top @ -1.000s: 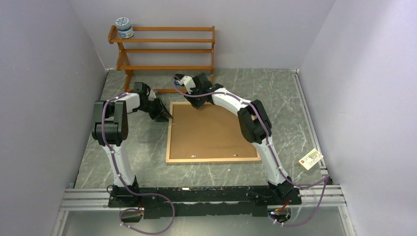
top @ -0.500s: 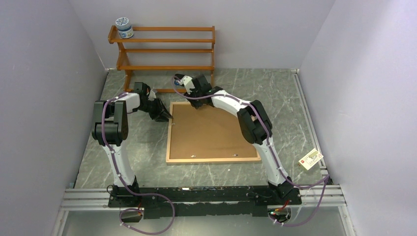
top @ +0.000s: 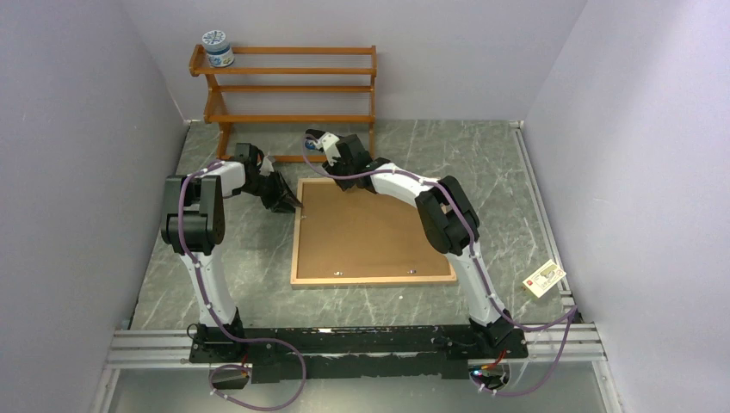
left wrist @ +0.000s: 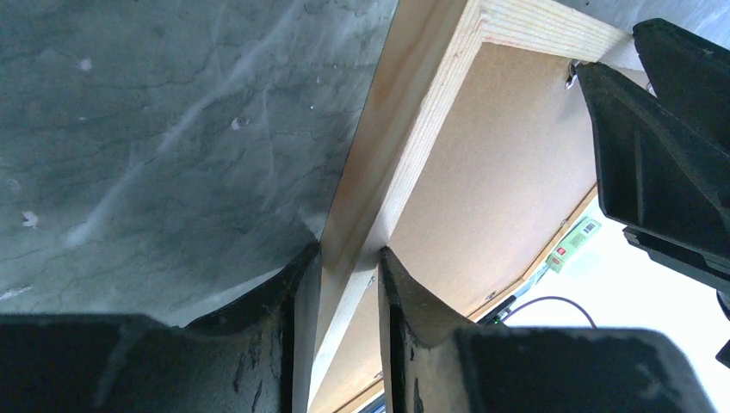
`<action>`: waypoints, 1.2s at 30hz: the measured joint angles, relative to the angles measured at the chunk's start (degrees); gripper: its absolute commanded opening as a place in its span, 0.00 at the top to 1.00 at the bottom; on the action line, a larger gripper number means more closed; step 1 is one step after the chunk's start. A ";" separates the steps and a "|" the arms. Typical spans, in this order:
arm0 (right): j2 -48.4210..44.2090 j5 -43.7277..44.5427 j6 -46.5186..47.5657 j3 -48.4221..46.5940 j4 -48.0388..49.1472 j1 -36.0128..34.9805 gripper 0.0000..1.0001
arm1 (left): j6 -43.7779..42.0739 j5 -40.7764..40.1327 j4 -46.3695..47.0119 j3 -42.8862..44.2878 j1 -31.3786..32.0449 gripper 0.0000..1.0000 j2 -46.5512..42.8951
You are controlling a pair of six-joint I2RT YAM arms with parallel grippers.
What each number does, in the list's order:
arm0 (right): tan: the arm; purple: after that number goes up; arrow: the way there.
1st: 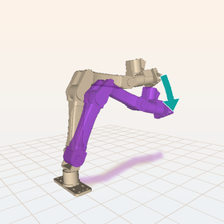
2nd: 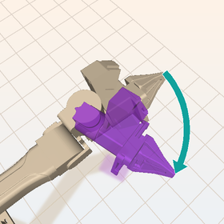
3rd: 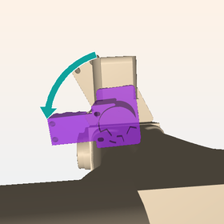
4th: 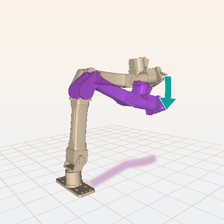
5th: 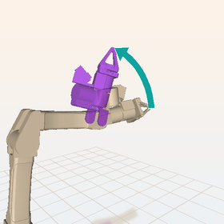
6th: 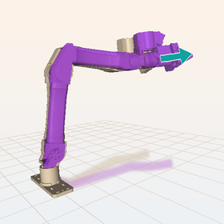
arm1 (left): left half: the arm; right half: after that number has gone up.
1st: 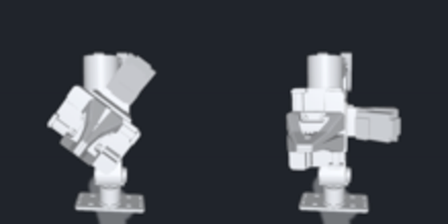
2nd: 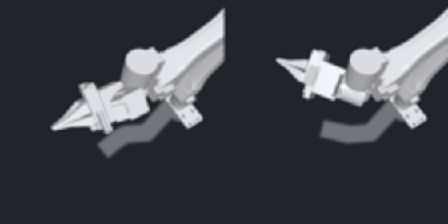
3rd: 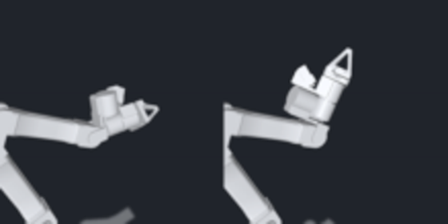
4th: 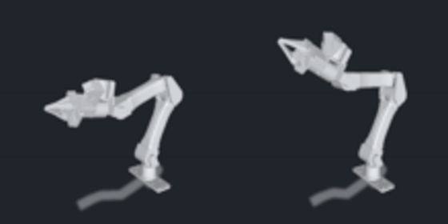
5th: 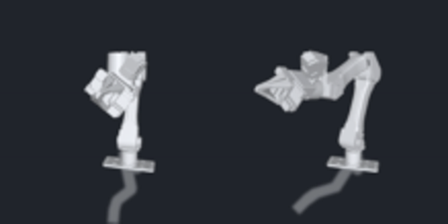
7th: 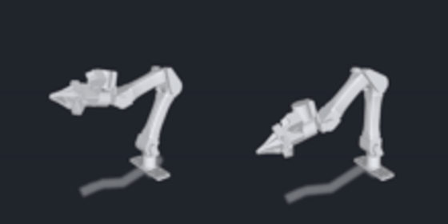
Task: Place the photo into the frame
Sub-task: Install the photo frame at the center of the board.
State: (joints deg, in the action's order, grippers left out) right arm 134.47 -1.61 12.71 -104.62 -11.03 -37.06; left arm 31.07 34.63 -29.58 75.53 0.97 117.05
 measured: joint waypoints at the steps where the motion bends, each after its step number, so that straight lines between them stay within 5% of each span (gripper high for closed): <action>1: -0.39 0.42 0.20 0.83 0.83 -0.13 0.91 | 0.00 0.00 -0.02 0.00 -0.02 0.67 0.02; 3: -1.18 1.14 0.37 2.21 2.01 -0.31 0.87 | 0.00 -0.02 -0.07 0.04 0.00 0.67 0.02; 9: -2.84 3.02 -0.90 3.48 0.20 0.61 0.52 | 0.00 -0.17 -0.26 0.15 0.00 0.66 0.04; 21: -2.89 0.24 -3.74 2.03 -3.76 2.03 0.27 | 0.02 -0.11 -0.31 0.20 0.00 0.65 0.11; 29: -2.89 -1.44 -3.98 2.03 -3.45 0.22 0.27 | 0.02 -0.04 -0.28 0.20 -0.02 0.65 0.17; 36: -0.66 1.22 -3.06 -0.59 -3.48 -0.98 0.48 | 0.02 0.02 -0.28 0.20 -0.02 0.65 0.20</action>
State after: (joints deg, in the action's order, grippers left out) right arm 133.82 -0.38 9.65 -105.21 -14.50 -38.04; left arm 31.09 34.65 -29.87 75.72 0.95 117.25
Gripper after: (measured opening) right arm 0.628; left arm 0.354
